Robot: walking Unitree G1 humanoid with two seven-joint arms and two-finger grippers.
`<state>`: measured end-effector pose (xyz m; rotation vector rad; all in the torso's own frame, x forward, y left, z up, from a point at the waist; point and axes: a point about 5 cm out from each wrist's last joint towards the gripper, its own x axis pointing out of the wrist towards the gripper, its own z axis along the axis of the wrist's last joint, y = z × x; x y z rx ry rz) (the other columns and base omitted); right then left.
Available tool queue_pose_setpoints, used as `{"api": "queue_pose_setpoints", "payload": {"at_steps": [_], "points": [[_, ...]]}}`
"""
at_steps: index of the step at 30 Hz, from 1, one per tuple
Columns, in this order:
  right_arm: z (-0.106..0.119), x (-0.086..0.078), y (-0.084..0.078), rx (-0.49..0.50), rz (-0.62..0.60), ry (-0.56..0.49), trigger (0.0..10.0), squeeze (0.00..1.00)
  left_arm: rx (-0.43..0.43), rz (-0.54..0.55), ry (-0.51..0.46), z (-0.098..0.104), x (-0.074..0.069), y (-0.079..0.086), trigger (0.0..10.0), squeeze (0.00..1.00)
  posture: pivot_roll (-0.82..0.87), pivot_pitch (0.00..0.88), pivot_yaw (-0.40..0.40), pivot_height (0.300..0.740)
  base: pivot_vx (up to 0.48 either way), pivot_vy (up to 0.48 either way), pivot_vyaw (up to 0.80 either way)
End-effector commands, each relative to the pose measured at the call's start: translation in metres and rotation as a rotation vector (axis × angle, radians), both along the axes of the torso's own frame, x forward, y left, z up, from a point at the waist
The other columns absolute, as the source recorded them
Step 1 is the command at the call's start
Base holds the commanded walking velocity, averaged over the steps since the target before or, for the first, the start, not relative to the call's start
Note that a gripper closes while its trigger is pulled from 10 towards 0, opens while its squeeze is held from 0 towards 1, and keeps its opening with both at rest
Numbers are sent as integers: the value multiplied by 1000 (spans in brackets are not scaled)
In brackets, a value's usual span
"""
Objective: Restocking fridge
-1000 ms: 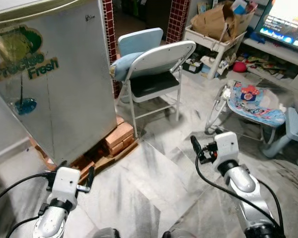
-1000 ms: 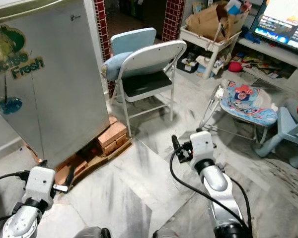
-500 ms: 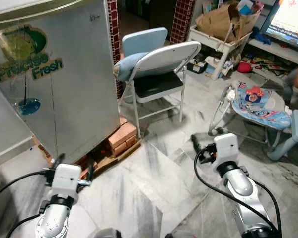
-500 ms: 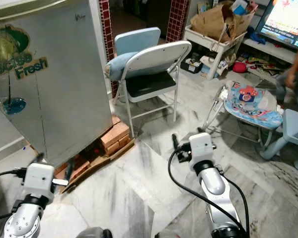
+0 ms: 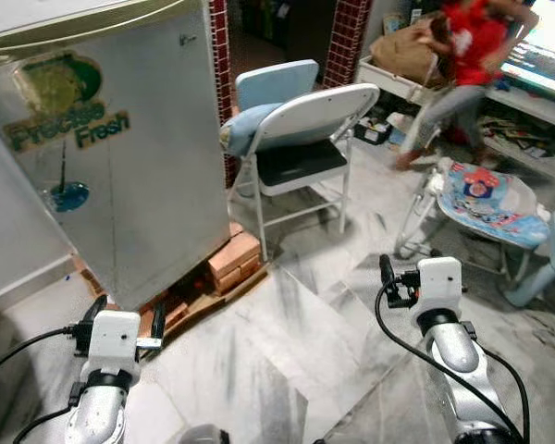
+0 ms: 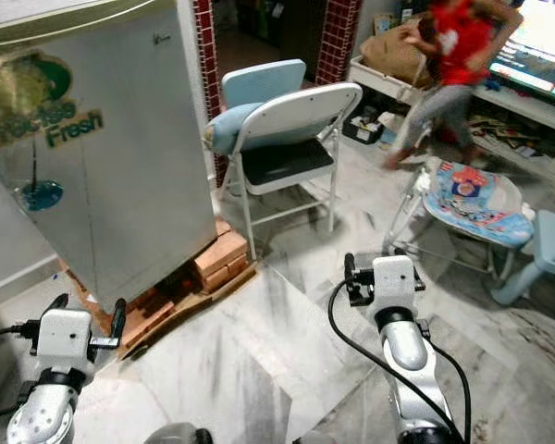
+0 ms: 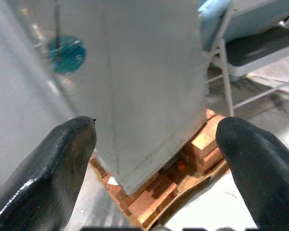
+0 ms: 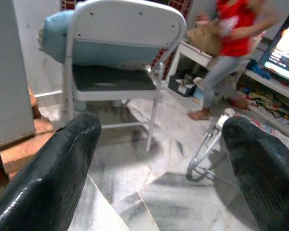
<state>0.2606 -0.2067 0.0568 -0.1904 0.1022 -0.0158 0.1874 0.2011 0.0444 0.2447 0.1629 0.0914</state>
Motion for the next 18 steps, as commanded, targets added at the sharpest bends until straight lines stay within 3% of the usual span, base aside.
{"api": "queue_pose_setpoints", "payload": {"at_steps": [1, 11, 14, 18], "points": [[-1, 2, 4, 2, 14, -4, 10000, 0, 3, 8, -1, 1, 5, 4, 10000, 0, 13, 12, 2, 740, 0, 480, 0], [3, 14, 15, 2, 65, -16, 10000, 0, 10, -124, 0, 1, 21, -15, 10000, 0, 20, 25, -14, 740, 0, 480, 0], [2, 14, 23, 0, 110, -17, 10000, 0, 47, -198, 13, 3, 16, -17, 10000, 0, 17, 24, -11, 740, 0, 480, 0], [-1, 11, 28, 4, 139, -11, 10000, 0, 53, -172, 19, 2, 12, -12, 10000, 0, 21, 18, -6, 740, 0, 480, 0]]}}
